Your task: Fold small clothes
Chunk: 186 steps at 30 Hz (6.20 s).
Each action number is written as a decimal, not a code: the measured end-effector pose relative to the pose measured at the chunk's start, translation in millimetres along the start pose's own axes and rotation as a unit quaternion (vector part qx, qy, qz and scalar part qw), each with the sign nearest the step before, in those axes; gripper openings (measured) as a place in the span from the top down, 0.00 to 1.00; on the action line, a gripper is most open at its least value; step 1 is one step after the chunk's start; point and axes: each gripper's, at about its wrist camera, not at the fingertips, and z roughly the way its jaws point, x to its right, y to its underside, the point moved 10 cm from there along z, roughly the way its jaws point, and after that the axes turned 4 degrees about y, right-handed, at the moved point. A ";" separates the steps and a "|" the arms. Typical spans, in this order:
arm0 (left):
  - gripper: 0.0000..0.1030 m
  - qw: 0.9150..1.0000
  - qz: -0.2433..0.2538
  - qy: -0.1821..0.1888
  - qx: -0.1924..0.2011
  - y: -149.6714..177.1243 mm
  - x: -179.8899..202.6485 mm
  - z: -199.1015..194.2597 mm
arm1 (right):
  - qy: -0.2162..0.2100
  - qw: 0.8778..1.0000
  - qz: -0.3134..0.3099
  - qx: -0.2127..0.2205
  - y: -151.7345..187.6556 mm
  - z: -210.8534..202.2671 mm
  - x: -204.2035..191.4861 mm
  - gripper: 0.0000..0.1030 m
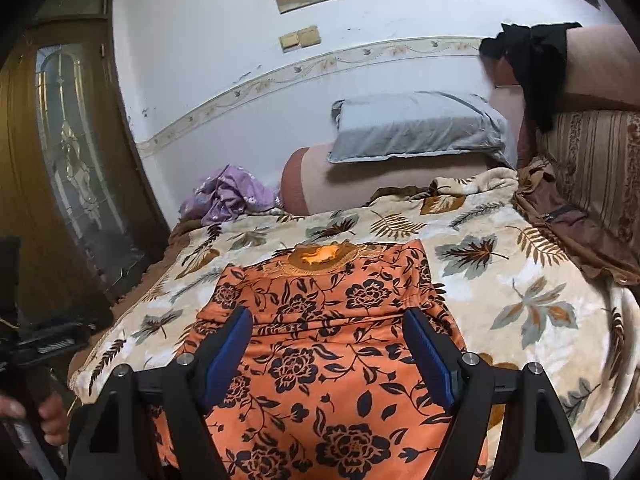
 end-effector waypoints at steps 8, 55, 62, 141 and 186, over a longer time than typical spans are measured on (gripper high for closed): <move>0.00 1.000 0.015 -0.007 0.020 -4.2 5.1 -6.3 | -0.009 1.000 -0.003 -0.020 14.8 4.1 -11.0 0.22; 0.00 0.996 0.009 -0.005 -0.087 32.3 -20.6 101.1 | -0.004 0.992 -0.003 -0.125 58.3 90.8 3.2 0.22; 0.00 0.992 -0.014 -0.042 -0.116 -9.8 -37.6 197.0 | -0.016 0.983 0.076 -0.167 29.5 201.6 54.4 0.28; 0.00 0.994 0.046 -0.023 -0.097 87.4 -24.9 80.9 | 0.011 0.977 0.089 -0.194 110.1 63.0 56.4 0.25; 0.44 0.952 -0.018 0.142 -0.272 192.6 -69.6 106.9 | 0.074 0.915 0.212 -0.335 204.0 58.1 162.4 0.26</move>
